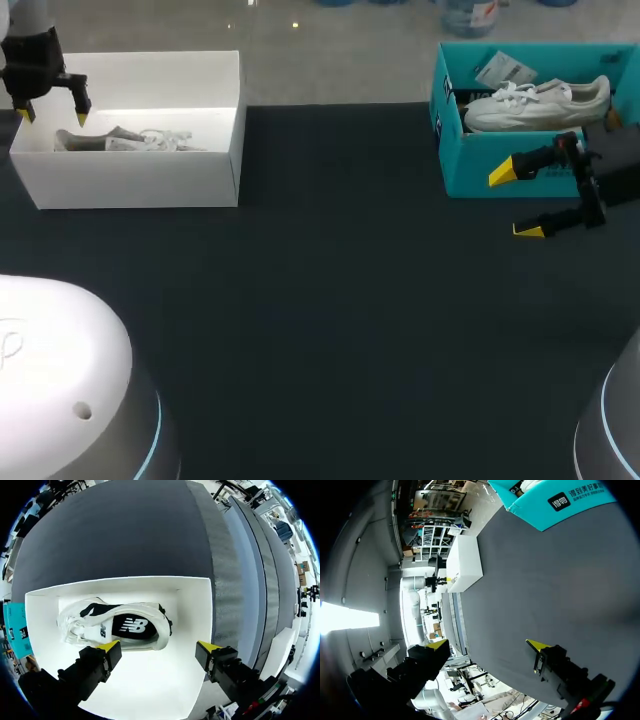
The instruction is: Take the shoe out of the shoebox, open the shoe tongue, remove and reinsert the insole, then place the shoe into the shoebox
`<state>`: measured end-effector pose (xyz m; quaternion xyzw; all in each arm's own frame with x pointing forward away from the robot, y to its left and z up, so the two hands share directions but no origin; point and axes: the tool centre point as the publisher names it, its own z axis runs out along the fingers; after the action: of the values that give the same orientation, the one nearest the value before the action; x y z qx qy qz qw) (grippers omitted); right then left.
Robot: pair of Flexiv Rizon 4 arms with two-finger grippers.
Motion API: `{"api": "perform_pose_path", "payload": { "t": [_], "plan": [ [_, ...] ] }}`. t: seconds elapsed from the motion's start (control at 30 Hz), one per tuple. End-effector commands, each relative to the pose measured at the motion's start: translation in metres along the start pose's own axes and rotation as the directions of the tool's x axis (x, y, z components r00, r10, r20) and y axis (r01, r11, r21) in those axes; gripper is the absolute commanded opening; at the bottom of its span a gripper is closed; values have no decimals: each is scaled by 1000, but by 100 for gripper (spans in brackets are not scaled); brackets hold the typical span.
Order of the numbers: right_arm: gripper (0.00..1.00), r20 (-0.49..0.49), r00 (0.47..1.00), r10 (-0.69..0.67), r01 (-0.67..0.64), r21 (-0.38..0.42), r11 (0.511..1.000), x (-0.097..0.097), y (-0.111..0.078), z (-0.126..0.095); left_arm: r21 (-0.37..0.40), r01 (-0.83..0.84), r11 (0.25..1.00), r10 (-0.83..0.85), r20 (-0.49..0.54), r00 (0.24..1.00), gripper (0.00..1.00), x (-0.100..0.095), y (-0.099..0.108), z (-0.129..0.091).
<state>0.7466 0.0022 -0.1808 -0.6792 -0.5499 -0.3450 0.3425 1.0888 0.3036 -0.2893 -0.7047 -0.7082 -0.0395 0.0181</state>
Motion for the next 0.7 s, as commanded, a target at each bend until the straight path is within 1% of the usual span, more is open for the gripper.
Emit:
{"api": "perform_pose_path", "payload": {
  "t": [0.03,0.13,0.23,0.3,0.33,0.37,0.43,0.5,0.57,0.7],
  "plan": [
    [100,4,1000,1,-1,0,1000,0,0,1,-46,67,997,-69,-43,997,100,-12,-4,-40],
    [100,4,1000,1,-1,0,1000,0,0,1,-50,150,987,-151,-35,988,100,-21,4,-54],
    [100,4,1000,1,-1,0,1000,0,0,1,-23,242,970,-242,-2,970,100,-29,13,-69],
    [100,4,1000,1,-1,0,1000,0,0,1,-23,242,970,-242,-2,970,100,-29,13,-69],
    [100,27,1000,-3,3,4,1000,-1,-1,-11,-23,242,970,-242,-2,970,100,-29,13,-69],
    [100,61,998,-13,13,3,1000,-3,0,-29,-23,242,970,-242,-2,970,100,-29,13,-69],
    [100,130,991,-32,35,-18,999,-10,8,-63,-23,242,970,-242,-2,970,100,-29,13,-69],
    [100,196,980,-46,52,-26,998,-21,22,-98,-23,242,970,-242,-2,970,100,-29,13,-69],
    [100,259,964,-66,75,-22,997,-30,39,-127,-23,242,970,-242,-2,970,100,-29,13,-69],
    [100,364,926,-100,119,-29,992,-44,73,-176,-23,242,970,-242,-2,970,100,-29,13,-69]
  ]
}}
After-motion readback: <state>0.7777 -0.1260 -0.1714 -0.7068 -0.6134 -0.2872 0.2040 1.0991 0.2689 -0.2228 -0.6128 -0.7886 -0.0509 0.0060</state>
